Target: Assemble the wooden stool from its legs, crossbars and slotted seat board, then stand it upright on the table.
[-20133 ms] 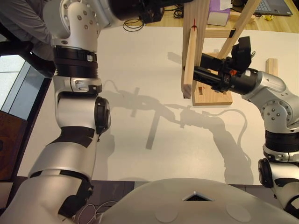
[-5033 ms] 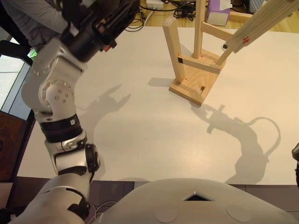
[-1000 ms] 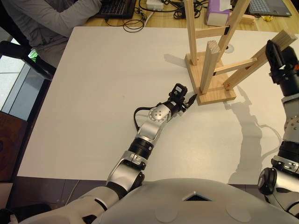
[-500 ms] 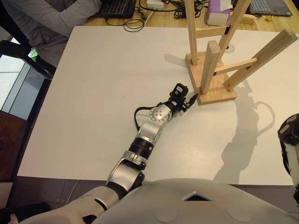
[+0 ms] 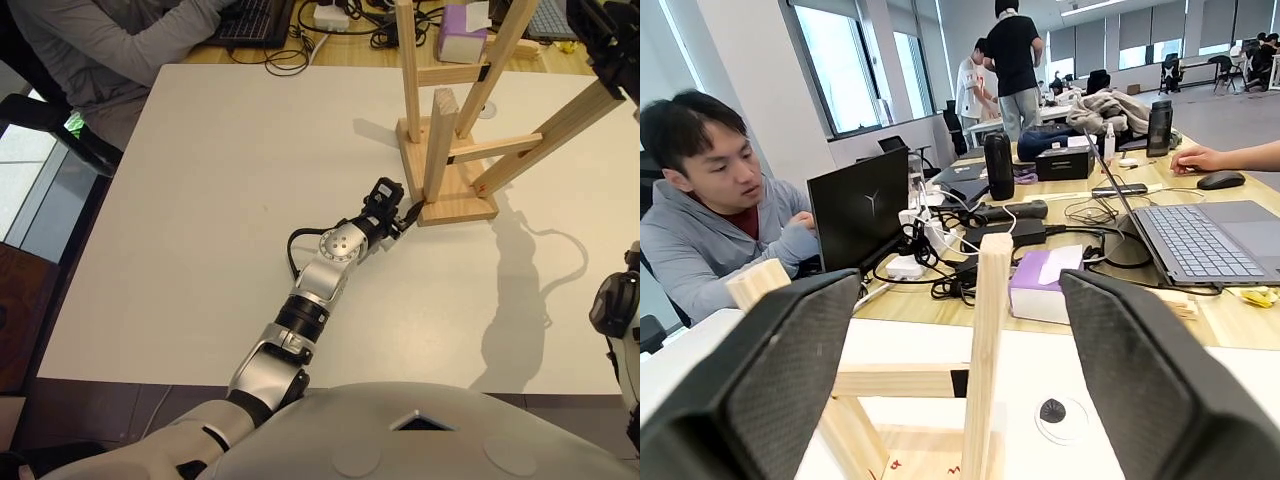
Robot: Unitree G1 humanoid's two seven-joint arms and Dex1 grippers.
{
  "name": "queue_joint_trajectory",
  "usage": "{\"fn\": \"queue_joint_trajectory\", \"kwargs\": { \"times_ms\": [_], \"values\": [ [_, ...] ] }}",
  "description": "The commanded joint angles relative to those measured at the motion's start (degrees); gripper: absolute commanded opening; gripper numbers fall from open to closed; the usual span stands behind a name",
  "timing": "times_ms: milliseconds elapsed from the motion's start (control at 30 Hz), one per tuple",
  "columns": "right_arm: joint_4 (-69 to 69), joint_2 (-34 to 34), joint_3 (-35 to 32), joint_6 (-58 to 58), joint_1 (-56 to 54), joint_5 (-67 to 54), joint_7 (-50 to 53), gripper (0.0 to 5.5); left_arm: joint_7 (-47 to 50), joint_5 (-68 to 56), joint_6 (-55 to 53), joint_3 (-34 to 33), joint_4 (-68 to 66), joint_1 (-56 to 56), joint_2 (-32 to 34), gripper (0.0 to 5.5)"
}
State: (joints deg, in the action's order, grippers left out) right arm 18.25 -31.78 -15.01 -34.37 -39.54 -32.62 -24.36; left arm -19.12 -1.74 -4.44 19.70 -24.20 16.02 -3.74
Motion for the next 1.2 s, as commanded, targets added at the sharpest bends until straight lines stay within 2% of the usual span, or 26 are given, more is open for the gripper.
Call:
{"fn": "queue_joint_trajectory", "kwargs": {
  "times_ms": [33, 133, 433, 700, 833, 933, 1200],
  "values": [
    [-1.59, 6.2, -1.73, -1.49, 2.95, -3.78, -0.66, 3.7, 0.66, 0.04, -0.62, 0.21, -0.01, -1.05, -2.89, 2.97],
    [-5.26, 5.48, -6.53, -1.52, -0.73, -7.96, 0.26, 3.7, 0.74, -0.04, -0.39, 0.03, -0.47, -0.61, -2.85, 2.97],
    [-5.75, 0.8, -14.99, -0.51, -8.59, -12.06, 2.42, 3.7, 0.39, 0.13, 0.24, 0.01, -1.61, 0.02, -2.57, 2.97],
    [-16.94, 0.93, -12.37, -8.38, -4.49, -17.54, 0.8, 3.7, -0.14, 0.35, 0.14, 0.21, -1.2, -0.33, -2.22, 2.97],
    [-19.74, 1.94, -4.77, -14.57, 8.04, -14.3, 1.54, 3.7, 0.05, 0.27, -0.08, 0.19, -0.83, -0.3, -2.43, 2.97],
    [-16.75, 3.1, -2.13, -15.03, 13.77, -11.23, 2.17, 3.7, -0.18, 0.22, -0.32, 0.42, -0.14, -0.85, -2.27, 2.97],
    [-19.35, 5.68, -8.11, -8.22, 7.7, -16.02, 1.97, 3.7, -0.23, 0.14, -0.78, 0.5, 0.25, -1.44, -2.19, 2.97]
  ]
}}
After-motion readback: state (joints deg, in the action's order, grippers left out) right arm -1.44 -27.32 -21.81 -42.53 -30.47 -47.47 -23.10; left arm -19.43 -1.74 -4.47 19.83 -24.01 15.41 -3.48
